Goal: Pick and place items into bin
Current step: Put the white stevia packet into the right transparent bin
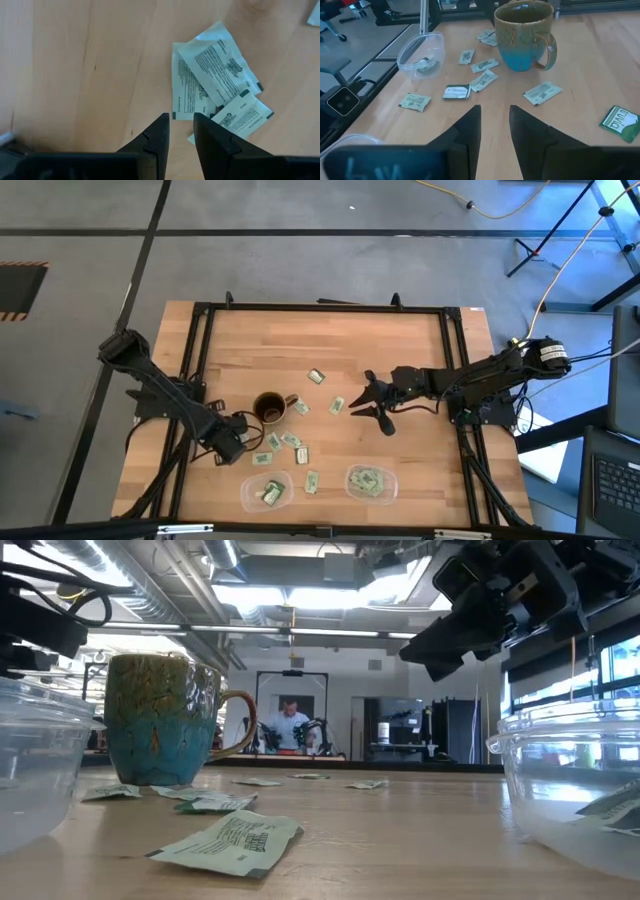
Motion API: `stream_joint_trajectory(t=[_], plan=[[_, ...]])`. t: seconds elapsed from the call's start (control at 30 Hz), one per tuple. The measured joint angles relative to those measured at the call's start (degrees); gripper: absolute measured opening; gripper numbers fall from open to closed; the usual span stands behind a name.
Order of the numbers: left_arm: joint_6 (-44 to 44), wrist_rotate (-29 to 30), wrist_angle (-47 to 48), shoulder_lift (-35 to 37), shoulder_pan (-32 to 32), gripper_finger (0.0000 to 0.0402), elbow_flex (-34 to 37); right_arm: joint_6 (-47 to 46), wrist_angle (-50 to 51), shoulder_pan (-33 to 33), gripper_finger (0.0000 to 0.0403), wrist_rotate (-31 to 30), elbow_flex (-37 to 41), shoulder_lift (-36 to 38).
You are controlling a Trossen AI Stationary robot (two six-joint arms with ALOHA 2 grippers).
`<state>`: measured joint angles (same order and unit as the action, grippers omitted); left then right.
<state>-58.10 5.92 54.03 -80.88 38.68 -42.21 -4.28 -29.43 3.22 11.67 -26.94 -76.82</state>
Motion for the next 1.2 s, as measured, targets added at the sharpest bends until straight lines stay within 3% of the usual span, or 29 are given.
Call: stream_joint_trajectory(t=[0.4, 0.77, 1.2], plan=[[-4.2, 0.2, -1.1, 0.0, 0.0, 0.0075, 0.5, 0.0, 0.0, 0.0, 0.0105, 0.0, 0.0, 0.0], [-6.3, -1.2, -8.4, 0.2, -0.2, 0.0092, 6.1, 0.0, 0.1, 0.0, 0.0105, 0.0, 0.0, 0.0], [-5.2, -2.9, -10.3, 0.2, -0.2, 0.0054, 7.4, 0.0, 0.1, 0.0, 0.0105, 0.0, 0.0, 0.0]])
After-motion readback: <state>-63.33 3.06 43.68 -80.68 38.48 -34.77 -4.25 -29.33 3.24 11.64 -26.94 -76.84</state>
